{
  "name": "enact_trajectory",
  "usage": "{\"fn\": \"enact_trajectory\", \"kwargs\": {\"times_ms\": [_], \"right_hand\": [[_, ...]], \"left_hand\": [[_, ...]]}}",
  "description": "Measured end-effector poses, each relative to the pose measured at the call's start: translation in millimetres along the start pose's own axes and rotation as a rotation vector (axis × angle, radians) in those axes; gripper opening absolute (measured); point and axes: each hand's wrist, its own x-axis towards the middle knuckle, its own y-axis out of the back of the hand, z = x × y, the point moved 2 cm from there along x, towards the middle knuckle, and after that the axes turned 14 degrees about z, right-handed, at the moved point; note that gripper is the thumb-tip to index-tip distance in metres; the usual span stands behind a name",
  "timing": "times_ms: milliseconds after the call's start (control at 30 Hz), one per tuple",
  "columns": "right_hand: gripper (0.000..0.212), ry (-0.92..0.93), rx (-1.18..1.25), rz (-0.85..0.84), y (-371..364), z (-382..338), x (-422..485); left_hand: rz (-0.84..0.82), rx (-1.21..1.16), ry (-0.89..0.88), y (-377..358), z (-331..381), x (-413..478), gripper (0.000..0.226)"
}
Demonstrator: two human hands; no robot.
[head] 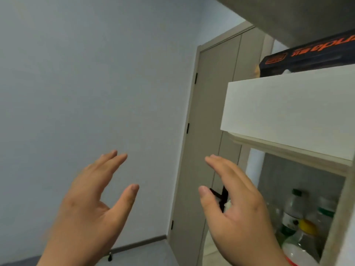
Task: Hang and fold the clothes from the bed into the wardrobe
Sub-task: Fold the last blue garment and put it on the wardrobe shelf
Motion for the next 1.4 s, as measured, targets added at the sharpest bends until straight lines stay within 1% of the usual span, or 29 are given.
{"fn": "enact_trajectory", "kwargs": {"times_ms": [167,233,300,400,533,700,800,900,1100,1233,1367,1400], "right_hand": [[0.047,0.002,0.221,-0.039,-64.9,-17.1,-22.1],[0.047,-0.030,0.300,-0.079,-95.5,-24.7,-35.1],[0.050,-0.068,0.361,-0.136,-127.8,-35.9,-46.1],[0.051,-0.083,0.451,-0.262,-179.5,-62.3,-62.5],[0.045,0.003,0.561,-0.427,-242.0,-105.7,-83.1],[0.052,0.117,0.663,-0.547,-293.8,-163.7,-103.0],[0.052,0.201,0.756,-0.629,-316.0,-205.9,-113.4],[0.050,0.285,0.862,-0.724,-333.0,-253.4,-128.4],[0.048,0.528,1.098,-0.949,-341.0,-348.5,-182.5],[0.050,0.685,1.246,-1.123,-337.9,-390.1,-222.9],[0.050,0.806,1.341,-1.272,-336.9,-413.7,-270.9],[0.050,0.831,1.359,-1.311,-336.4,-416.4,-285.7]], "left_hand": [[-0.011,0.243,0.020,48.5,-37.4,-10.4,0.057],[-0.034,0.349,0.022,72.3,-53.9,-12.2,0.057],[-0.051,0.449,0.030,98.6,-71.7,-12.7,0.054],[-0.030,0.588,0.060,144.6,-101.3,-15.8,0.054],[-0.010,0.776,0.121,205.9,-137.7,-21.6,0.057],[-0.006,0.997,0.230,283.0,-161.6,-40.1,0.061],[0.037,1.103,0.272,328.2,-157.3,-55.2,0.060],[0.129,1.220,0.327,372.3,-141.9,-77.0,0.058],[0.334,1.541,0.550,440.4,-85.9,-148.3,0.057],[0.498,1.760,0.743,459.9,-49.8,-216.2,0.059],[0.567,1.887,0.892,450.4,-24.7,-280.3,0.048],[0.582,1.912,0.955,446.1,-19.3,-298.0,0.049]]}}
